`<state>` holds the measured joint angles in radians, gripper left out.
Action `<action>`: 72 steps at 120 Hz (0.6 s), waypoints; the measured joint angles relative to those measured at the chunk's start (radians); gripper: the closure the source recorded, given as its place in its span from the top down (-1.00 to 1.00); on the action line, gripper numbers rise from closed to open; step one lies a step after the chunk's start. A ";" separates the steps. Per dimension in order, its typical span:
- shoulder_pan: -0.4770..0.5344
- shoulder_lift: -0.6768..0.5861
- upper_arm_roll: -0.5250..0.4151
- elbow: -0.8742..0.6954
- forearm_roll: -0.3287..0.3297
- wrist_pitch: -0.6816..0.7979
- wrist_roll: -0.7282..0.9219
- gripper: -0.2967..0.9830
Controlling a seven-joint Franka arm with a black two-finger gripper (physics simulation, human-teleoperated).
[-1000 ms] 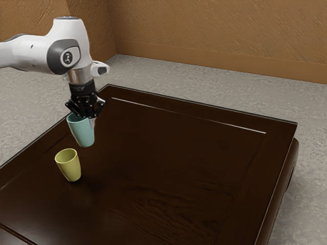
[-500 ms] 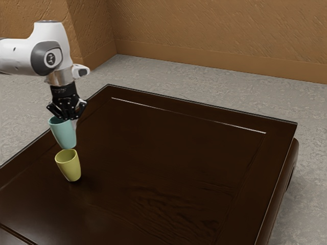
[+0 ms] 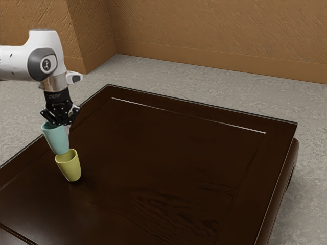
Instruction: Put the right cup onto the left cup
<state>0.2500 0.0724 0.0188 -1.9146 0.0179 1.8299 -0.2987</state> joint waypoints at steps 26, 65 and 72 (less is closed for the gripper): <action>-0.020 0.040 0.000 0.005 0.001 0.012 0.001 -0.69; -0.010 0.066 0.000 0.006 0.000 0.033 0.001 -0.69; -0.012 0.076 -0.001 0.007 0.000 0.038 0.001 -0.69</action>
<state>0.2378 0.1484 0.0183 -1.9076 0.0178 1.8681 -0.2973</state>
